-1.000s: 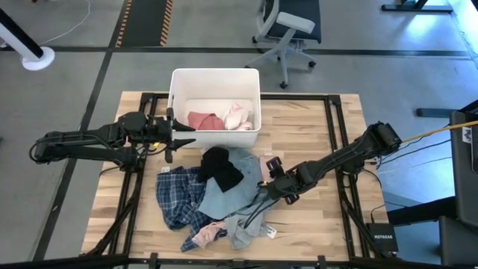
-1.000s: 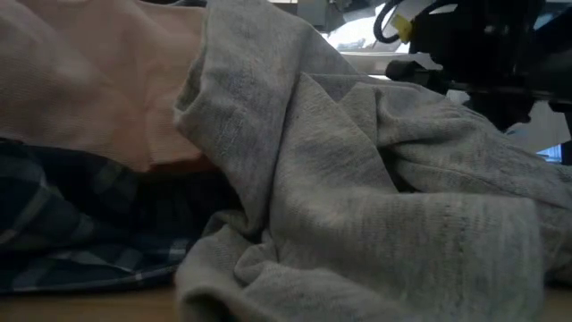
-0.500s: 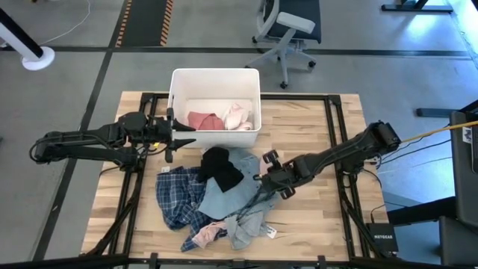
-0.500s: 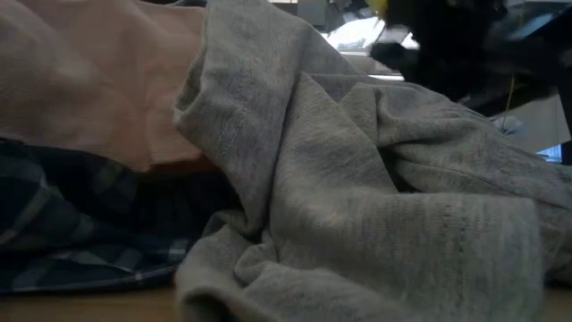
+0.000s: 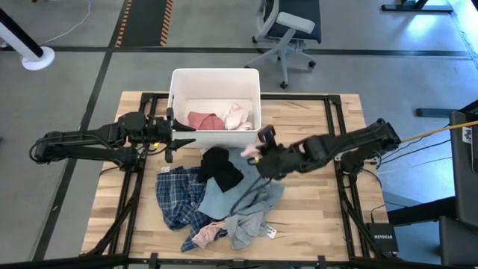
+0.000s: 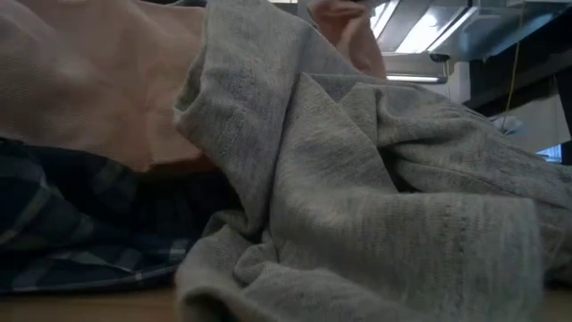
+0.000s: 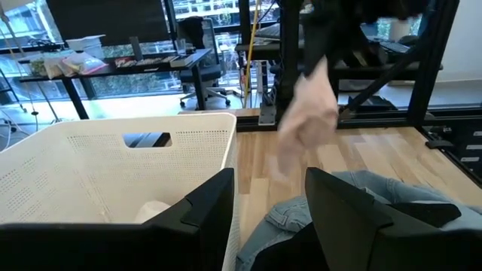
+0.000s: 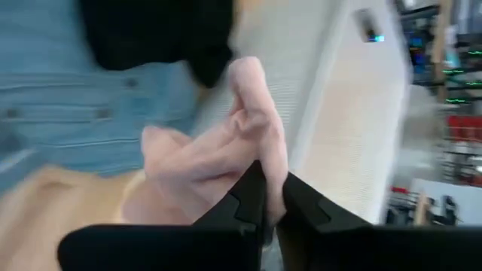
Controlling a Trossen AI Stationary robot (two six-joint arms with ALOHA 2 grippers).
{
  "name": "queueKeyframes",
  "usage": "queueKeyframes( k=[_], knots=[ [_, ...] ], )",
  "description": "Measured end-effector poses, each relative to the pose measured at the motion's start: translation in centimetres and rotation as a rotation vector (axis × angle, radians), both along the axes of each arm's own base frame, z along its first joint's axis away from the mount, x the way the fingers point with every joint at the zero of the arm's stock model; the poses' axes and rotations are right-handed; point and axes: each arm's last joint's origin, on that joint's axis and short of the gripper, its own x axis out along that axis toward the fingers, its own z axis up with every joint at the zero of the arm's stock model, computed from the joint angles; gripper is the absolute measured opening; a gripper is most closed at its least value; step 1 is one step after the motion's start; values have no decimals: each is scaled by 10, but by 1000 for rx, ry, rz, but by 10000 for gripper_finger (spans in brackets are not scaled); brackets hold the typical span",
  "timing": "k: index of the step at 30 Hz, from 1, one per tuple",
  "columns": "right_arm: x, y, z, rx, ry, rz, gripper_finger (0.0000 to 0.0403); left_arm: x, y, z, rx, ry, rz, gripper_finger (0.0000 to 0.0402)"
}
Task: Sort clothes
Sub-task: Put the top pink sock into the white bin
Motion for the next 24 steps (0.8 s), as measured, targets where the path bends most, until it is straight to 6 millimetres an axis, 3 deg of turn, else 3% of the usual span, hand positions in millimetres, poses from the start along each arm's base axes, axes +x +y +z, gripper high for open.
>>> queueKeyframes(
  k=[11, 24],
  knots=[
    [12, -62, 45, -134, -111, -91, 26, 0, 0, 0, 0, 0, 0, 159],
    [28, -139, 70, -98, -373, -141, 29, 0, 0, 0, 6, 3, -1, 159]
  ],
)
